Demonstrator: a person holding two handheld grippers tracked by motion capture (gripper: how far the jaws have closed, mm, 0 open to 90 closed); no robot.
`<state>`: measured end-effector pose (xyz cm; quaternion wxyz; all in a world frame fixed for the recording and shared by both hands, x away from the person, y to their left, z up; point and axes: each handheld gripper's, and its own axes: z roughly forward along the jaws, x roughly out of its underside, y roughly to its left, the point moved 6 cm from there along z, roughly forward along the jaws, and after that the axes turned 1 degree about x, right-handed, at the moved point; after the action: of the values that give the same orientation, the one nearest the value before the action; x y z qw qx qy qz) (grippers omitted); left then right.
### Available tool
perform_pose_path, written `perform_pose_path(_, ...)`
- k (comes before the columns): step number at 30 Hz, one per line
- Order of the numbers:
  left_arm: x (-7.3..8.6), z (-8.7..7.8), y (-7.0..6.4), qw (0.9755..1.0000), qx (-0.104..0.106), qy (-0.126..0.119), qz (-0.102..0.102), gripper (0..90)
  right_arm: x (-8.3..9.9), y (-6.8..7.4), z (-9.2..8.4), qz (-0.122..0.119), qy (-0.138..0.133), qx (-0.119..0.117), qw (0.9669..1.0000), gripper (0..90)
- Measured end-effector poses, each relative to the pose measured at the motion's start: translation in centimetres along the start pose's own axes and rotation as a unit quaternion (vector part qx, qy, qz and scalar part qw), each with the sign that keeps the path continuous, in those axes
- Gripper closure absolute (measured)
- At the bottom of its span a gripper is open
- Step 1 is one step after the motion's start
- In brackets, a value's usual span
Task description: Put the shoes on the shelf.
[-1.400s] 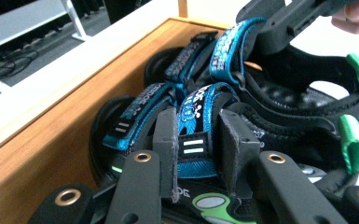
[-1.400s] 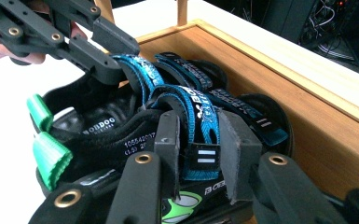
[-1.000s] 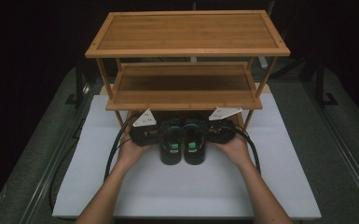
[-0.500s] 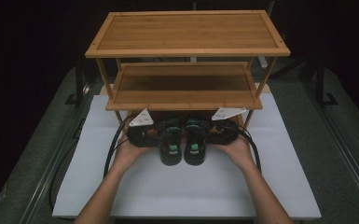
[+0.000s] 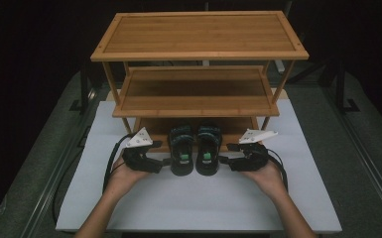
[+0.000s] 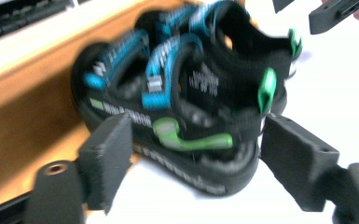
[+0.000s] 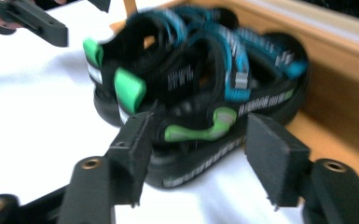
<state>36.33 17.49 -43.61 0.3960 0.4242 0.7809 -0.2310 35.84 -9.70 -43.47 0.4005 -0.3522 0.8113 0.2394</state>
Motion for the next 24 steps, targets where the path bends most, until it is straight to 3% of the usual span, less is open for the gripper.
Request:
perform_pose_path(8, 2.3, 2.4, -0.6, 0.9991, -0.01, 0.041, 0.0, 7.9, 2.3, 0.5, 2.5, 0.003, 0.044, 0.02, 0.9988, 22.6)
perform_pose_path(12, 2.9, 3.5, -0.8, 0.9981, -0.01, 0.061, 0.004, 2.4, 3.0, 0.9, 3.6, 0.004, 0.063, 0.015, 0.9979, 19.5)
perform_pose_path(16, 3.5, 4.3, -1.3, 0.9974, -0.013, 0.07, 0.012, 2.0, 3.4, 1.4, 4.1, 0.0, 0.073, 0.016, 0.9972, 18.4)
perform_pose_path(24, 3.5, 5.5, -1.7, 0.9954, -0.038, 0.084, 0.024, 2.1, 3.7, 1.9, 5.2, -0.017, 0.085, 0.03, 0.9958, 18.4)
